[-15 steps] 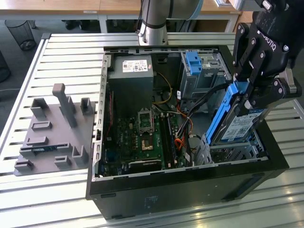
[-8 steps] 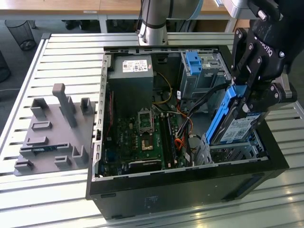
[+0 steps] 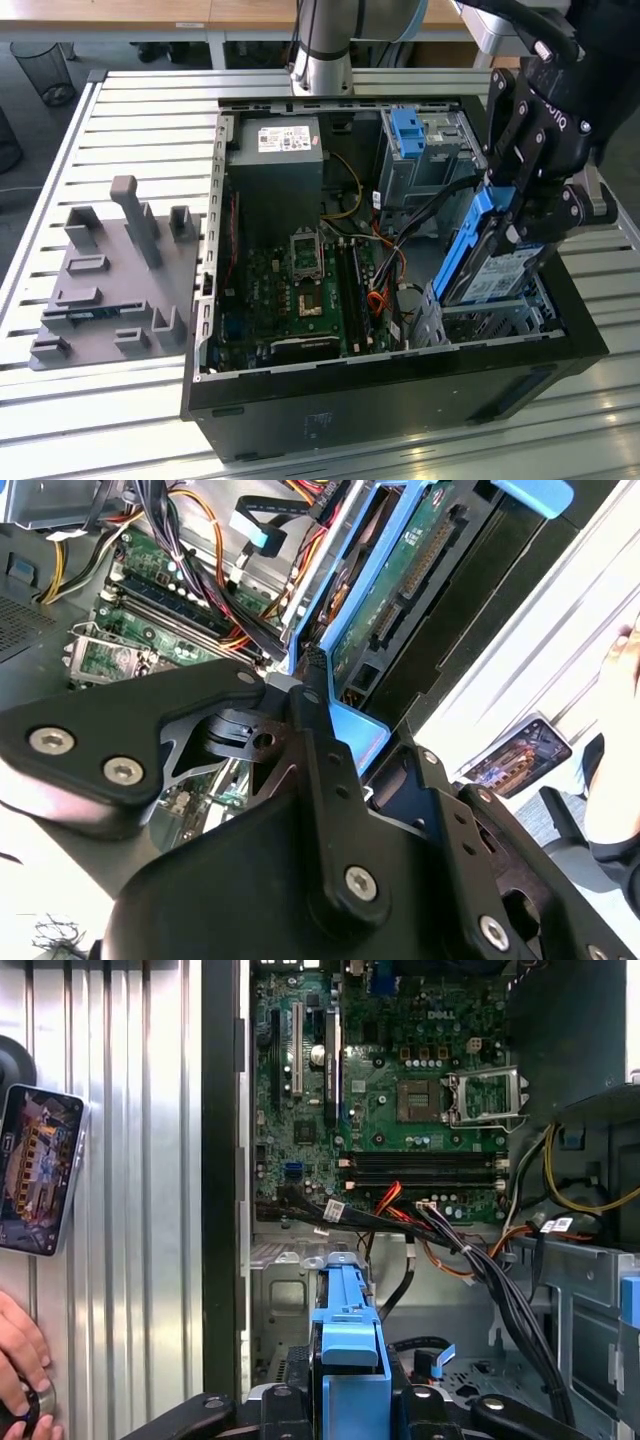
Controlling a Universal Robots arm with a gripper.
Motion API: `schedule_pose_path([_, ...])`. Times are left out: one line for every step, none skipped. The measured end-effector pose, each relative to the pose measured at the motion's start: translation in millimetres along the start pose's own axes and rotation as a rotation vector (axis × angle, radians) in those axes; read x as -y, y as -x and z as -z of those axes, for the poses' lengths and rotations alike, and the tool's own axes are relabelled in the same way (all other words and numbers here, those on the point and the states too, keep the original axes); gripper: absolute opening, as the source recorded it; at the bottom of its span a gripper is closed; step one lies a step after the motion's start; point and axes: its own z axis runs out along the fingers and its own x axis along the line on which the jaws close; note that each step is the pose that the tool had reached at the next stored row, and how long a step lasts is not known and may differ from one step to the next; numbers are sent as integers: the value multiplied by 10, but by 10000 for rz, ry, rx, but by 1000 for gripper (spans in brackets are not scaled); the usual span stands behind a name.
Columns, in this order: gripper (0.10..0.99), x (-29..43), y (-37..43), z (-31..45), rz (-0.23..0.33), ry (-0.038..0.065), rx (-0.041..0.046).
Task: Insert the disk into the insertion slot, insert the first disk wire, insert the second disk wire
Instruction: 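Insert the disk into the insertion slot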
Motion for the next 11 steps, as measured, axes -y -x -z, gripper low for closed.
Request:
schedule_pose_path([365, 0, 0, -9, 0, 0, 1])
schedule_pose_path([365, 0, 1, -16, 0, 0, 0])
schedule_pose_path([365, 0, 1, -24, 0, 0, 1])
schedule_pose_path([365, 0, 1, -31, 0, 0, 1])
schedule_pose_path([365, 0, 1, -38, 0, 0, 1])
schedule_pose_path([365, 0, 1, -46, 0, 0, 2])
schedule_pose_path([365, -1, 1, -52, 0, 0, 2])
schedule_pose_path([365, -1, 1, -59, 0, 0, 1])
schedule_pose_path([365, -1, 2, -67, 0, 0, 1])
schedule_pose_path([365, -1, 2, -75, 0, 0, 2])
schedule_pose_path([365, -1, 2, -84, 0, 0, 2])
